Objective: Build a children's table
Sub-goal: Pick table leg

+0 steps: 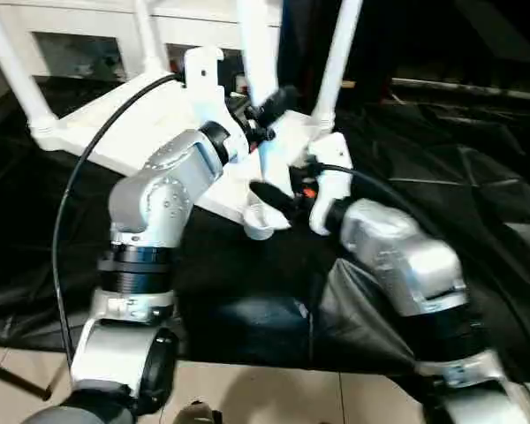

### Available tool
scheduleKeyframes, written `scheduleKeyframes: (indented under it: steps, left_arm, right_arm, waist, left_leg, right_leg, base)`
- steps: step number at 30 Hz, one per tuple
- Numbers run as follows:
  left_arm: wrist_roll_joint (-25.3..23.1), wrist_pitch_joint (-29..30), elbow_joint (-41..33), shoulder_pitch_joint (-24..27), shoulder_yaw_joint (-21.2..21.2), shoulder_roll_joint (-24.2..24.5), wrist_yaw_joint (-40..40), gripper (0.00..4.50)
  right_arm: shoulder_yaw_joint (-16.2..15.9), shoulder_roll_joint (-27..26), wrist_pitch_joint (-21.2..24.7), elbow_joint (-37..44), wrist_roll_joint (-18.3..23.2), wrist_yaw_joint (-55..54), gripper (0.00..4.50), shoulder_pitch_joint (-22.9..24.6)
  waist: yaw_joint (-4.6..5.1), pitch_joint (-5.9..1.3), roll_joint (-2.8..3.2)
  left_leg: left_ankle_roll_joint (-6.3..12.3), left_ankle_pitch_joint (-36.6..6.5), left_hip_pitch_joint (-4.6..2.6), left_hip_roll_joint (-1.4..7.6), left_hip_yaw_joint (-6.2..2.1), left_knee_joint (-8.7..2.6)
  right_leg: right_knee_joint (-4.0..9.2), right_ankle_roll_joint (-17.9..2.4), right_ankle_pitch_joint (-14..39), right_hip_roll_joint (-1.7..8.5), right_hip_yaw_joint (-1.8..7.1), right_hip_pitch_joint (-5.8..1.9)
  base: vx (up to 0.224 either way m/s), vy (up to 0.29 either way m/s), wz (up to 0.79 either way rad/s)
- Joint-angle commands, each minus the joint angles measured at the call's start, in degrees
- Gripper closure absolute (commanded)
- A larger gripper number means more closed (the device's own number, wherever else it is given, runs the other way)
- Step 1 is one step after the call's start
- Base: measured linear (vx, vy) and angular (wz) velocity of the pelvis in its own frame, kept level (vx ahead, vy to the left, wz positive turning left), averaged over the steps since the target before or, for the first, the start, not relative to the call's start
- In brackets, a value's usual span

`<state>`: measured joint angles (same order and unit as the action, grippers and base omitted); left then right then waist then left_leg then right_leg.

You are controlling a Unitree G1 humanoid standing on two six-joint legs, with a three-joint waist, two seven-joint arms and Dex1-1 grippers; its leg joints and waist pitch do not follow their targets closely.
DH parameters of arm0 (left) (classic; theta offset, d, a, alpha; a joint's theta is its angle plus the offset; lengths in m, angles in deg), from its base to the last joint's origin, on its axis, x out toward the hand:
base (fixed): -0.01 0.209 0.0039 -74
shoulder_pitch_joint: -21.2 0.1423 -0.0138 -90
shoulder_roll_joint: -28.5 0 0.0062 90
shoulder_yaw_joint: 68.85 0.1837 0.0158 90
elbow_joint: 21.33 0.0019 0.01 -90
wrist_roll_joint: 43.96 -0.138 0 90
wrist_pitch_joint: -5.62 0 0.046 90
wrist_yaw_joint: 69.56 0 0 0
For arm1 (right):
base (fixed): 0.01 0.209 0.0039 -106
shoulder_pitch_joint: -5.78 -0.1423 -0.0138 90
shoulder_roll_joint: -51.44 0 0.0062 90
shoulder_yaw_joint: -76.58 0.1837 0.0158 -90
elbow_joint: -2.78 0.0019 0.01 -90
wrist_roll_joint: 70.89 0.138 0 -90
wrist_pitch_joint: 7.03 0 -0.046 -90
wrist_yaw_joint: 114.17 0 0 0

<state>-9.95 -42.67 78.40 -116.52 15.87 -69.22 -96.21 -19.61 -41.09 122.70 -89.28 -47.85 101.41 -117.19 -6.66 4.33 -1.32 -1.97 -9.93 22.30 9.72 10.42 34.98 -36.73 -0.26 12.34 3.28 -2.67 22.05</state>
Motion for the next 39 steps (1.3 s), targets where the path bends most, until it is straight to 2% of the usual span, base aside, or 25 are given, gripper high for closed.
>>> scheduleKeyframes:
  steps: [1, 2, 3, 4, 6, 9, 12, 15, 18, 19, 20, 22, 25, 26, 27, 28, 29, 34, 35, 39]
  left_arm:
    - [4.53, 3.73, -2.45, -0.73, 0.60, 0.04, -4.55, 2.64]
    - [6.79, 5.26, -2.85, -0.74, -0.11, 0.08, -6.20, 2.64]
    - [8.01, 6.15, -3.11, -0.73, -0.61, 0.07, -7.26, 2.64]
    - [8.01, 6.15, -3.11, -0.73, -0.61, 0.07, -7.26, 2.64]
    - [10.57, 8.46, -3.54, -0.86, -0.56, 1.38, -11.99, 2.64]
    - [11.20, 9.46, -3.65, -0.97, 0.48, 2.88, -15.38, 2.64]
    - [11.41, 9.69, -3.69, -1.00, 0.86, 3.47, -16.30, 2.64]
    - [11.78, 10.13, -3.89, -0.87, 0.51, 3.25, -16.00, 2.64]
    - [11.72, 10.08, -3.84, -0.68, 0.34, 2.98, -15.90, 2.65]
    - [11.43, 9.89, -3.90, -0.52, 0.60, 3.06, -16.02, 2.65]
    - [10.08, 9.24, -3.38, -0.57, 0.68, 2.83, -14.30, 2.30]
    - [8.58, 8.83, -2.03, -1.02, -0.07, 2.02, -10.63, 1.95]
    - [6.25, 6.86, -1.46, -1.39, -0.22, 0.92, -7.30, 1.73]
    - [4.13, 4.93, -1.34, -1.40, 0.44, 0.53, -5.74, 1.60]
    - [-1.25, 0.21, -0.48, -1.60, 1.79, -0.52, -0.67, 1.46]
    - [-5.13, -3.07, 0.34, -1.80, 2.58, -1.40, 3.70, 1.46]
    - [-6.44, -4.19, 0.63, -1.87, 2.82, -1.73, 5.30, 1.43]
    - [-6.13, -4.79, 1.89, -2.15, 0.55, -3.83, 10.02, 1.43]
    - [-6.23, -5.22, 2.81, -2.65, -0.40, -3.96, 11.10, 1.71]
    - [-5.80, -6.01, 3.79, -3.23, -2.08, -4.22, 11.18, 1.90]
  right_arm:
    - [0.85, 2.17, 2.27, 1.57, 1.41, 3.88, 1.06, -0.86]
    - [0.68, 3.47, 2.77, 1.53, 1.91, 5.71, 1.02, -0.71]
    - [0.59, 4.28, 3.11, 1.57, 2.40, 6.78, 1.02, -0.57]
    - [0.59, 4.28, 3.11, 1.57, 2.40, 6.78, 1.02, -0.57]
    - [0.50, 6.82, 5.07, 1.76, 4.41, 10.04, 1.02, -0.11]
    - [1.07, 7.65, 6.49, 1.87, 5.86, 11.07, 1.36, 0.13]
    - [1.20, 7.88, 7.29, 2.01, 6.30, 11.43, 1.71, 0.29]
    - [0.88, 7.64, 7.50, 2.36, 6.22, 11.61, 1.82, 0.59]
    - [0.63, 7.22, 7.63, 2.43, 6.48, 10.97, 2.19, 0.64]
    - [0.50, 7.12, 7.45, 2.40, 6.37, 10.56, 2.24, 0.62]
    - [0.23, 6.86, 6.88, 2.21, 5.77, 9.86, 2.26, 0.59]
    - [-0.11, 6.29, 5.90, 1.83, 4.57, 8.46, 2.43, 0.56]
    - [-0.23, 4.73, 4.55, 1.13, 2.80, 5.51, 2.52, 0.54]
    - [-0.26, 4.05, 4.00, 0.90, 2.10, 4.25, 2.54, 0.50]
    - [-0.38, 2.32, 2.94, 0.50, 0.92, 1.49, 2.55, 0.44]
    - [-0.48, 0.95, 2.19, 0.20, 0.10, -0.78, 2.55, 0.39]
    - [-0.52, 0.47, 1.92, 0.11, -0.16, -1.61, 2.55, 0.38]
    - [-0.39, -1.66, 1.53, 0.42, -0.89, -4.24, 2.55, 0.38]
    - [-0.17, -2.02, 1.33, 0.28, -1.20, -4.78, 2.55, 0.27]
    - [-0.03, -2.28, 0.64, -0.26, -1.84, -5.46, 2.55, -0.03]
  waist:
    - [-0.01, -4.63, -0.24]
    - [-0.04, -4.65, -0.21]
    - [0.02, -4.63, -0.47]
    - [0.05, -4.63, -0.50]
    - [0.07, -4.59, -0.72]
    - [0.17, -4.51, -0.59]
    - [0.09, -4.53, -0.57]
    - [-0.01, -4.57, -0.51]
    - [-0.05, -4.58, -0.65]
    - [-0.03, -4.59, -0.69]
    - [-0.01, -4.59, -0.71]
    - [0.04, -4.60, -0.76]
    - [0.07, -4.58, -0.81]
    - [0.10, -4.62, -0.85]
    - [0.14, -4.58, -0.76]
    - [0.26, -4.58, -0.77]
    - [0.33, -4.65, -0.89]
    - [0.22, -4.83, -0.87]
    - [0.22, -4.80, -0.83]
    - [0.21, -4.69, -0.89]
  left_leg:
    - [-1.23, -5.55, -1.26, 3.14, -1.22, -3.88]
    - [-1.11, -5.35, -1.24, 3.17, -1.25, -3.86]
    - [-0.56, -5.29, -1.20, 3.13, -1.17, -3.77]
    - [-0.41, -5.28, -1.17, 3.12, -1.16, -3.75]
    - [-0.03, -5.25, -1.15, 3.15, -1.19, -3.76]
    - [-0.07, -5.67, -1.34, 3.27, -1.22, -3.83]
    - [-0.40, -5.54, -1.36, 3.31, -1.19, -3.83]
    - [-0.72, -5.66, -1.44, 3.36, -1.18, -3.83]
    - [-0.88, -5.48, -1.34, 3.34, -1.21, -3.87]
    - [-0.85, -5.38, -1.33, 3.31, -1.19, -3.86]
    - [-0.83, -5.29, -1.32, 3.31, -1.20, -3.86]
    - [-1.02, -5.32, -1.31, 3.38, -1.20, -3.86]
    - [-1.54, -5.40, -1.32, 3.34, -1.23, -3.92]
    - [-1.57, -5.44, -1.35, 3.31, -1.22, -3.91]
    - [-1.63, -5.29, -1.30, 3.43, -1.35, -4.01]
    - [-1.74, -5.52, -1.22, 3.53, -1.40, -4.03]
    - [-1.88, -5.59, -1.38, 3.44, -1.41, -4.05]
    - [-1.58, -3.90, -1.28, 3.35, -1.30, -3.86]
    - [-1.29, -3.85, -1.28, 3.26, -1.29, -3.85]
    - [-1.41, -4.81, -1.32, 3.25, -1.25, -3.90]
  right_leg:
    - [3.83, -11.91, 1.33, 5.03, 2.95, -2.79]
    - [3.80, -12.13, 1.05, 5.13, 2.94, -2.81]
    - [3.94, -12.76, 1.48, 5.18, 2.91, -2.77]
    - [3.89, -12.95, 1.65, 5.17, 2.90, -2.88]
    - [4.04, -12.97, 2.98, 5.24, 2.85, -2.90]
    - [4.20, -12.40, 5.54, 5.16, 2.86, -2.62]
    - [4.19, -12.39, 5.34, 5.16, 2.89, -2.58]
    - [4.16, -12.50, 4.99, 5.20, 2.90, -2.55]
    - [4.14, -12.32, 5.04, 5.25, 2.89, -2.62]
    - [4.14, -12.27, 4.89, 5.22, 2.88, -2.65]
    - [4.13, -12.23, 4.84, 5.22, 2.87, -2.65]
    - [4.09, -12.27, 4.81, 5.24, 2.88, -2.64]
    - [4.29, -11.84, 5.42, 5.25, 2.91, -2.55]
    - [4.26, -11.78, 5.38, 5.25, 2.88, -2.61]
    - [4.44, -11.08, 5.04, 5.22, 2.96, -2.62]
    - [4.41, -10.70, 4.88, 5.15, 3.00, -2.58]
    - [4.42, -10.13, 4.81, 5.27, 3.00, -2.65]
    - [3.91, -11.24, 1.03, 5.20, 2.93, -2.76]
    - [3.94, -11.54, 0.71, 5.14, 2.90, -2.74]
    - [4.15, -11.44, 2.37, 5.20, 2.93, -2.72]
  base:
    - [0.000, 0.000, 0.00]
    - [0.000, 0.000, 0.00]
    - [0.000, 0.000, 0.00]
    - [0.000, 0.000, 0.00]
    - [0.000, 0.000, 0.00]
    - [0.000, 0.000, 0.00]
    - [0.000, 0.000, 0.00]
    - [0.000, 0.000, 0.00]
    - [0.000, 0.000, 0.00]
    - [0.000, 0.000, 0.00]
    - [0.000, 0.000, 0.00]
    - [0.000, 0.000, 0.00]
    - [0.000, 0.000, 0.00]
    - [0.000, 0.000, 0.00]
    - [0.000, 0.000, 0.00]
    - [0.000, 0.000, 0.00]
    - [0.000, 0.000, 0.00]
    - [0.000, 0.000, 0.00]
    - [0.000, 0.000, 0.00]
    - [0.000, 0.000, 0.00]
